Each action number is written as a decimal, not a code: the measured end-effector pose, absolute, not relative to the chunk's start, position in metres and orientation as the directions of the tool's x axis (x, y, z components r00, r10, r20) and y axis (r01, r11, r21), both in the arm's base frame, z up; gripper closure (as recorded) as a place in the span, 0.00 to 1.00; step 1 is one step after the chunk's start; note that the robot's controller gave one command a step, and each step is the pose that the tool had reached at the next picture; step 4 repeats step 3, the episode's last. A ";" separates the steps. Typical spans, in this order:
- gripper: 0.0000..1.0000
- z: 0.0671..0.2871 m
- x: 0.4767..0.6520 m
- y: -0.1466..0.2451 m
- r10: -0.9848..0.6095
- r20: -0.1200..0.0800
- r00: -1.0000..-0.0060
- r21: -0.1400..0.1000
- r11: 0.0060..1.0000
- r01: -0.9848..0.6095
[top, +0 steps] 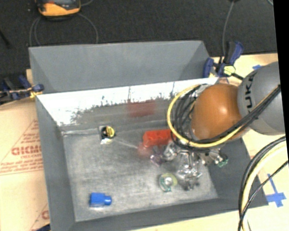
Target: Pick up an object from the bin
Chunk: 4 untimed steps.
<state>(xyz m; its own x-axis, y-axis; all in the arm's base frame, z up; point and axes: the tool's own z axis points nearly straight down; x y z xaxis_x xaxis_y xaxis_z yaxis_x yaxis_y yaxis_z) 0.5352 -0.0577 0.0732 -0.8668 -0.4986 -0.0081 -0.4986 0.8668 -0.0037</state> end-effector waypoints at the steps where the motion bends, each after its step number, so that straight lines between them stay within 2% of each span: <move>1: 0.00 0.074 0.492 -0.030 -0.296 -0.019 -0.955 -0.005 0.955 -0.296; 2: 1.00 0.076 0.494 -0.030 -0.295 -0.023 -0.955 -0.006 0.955 -0.295; 3: 1.00 0.217 0.477 -0.081 -0.672 -0.004 -0.741 -0.006 0.741 -0.672; 4: 1.00 0.217 0.477 -0.081 -0.672 -0.004 -0.741 -0.006 0.741 -0.672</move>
Offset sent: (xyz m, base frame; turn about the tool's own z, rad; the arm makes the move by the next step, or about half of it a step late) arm -0.0480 0.0286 -0.0032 0.2206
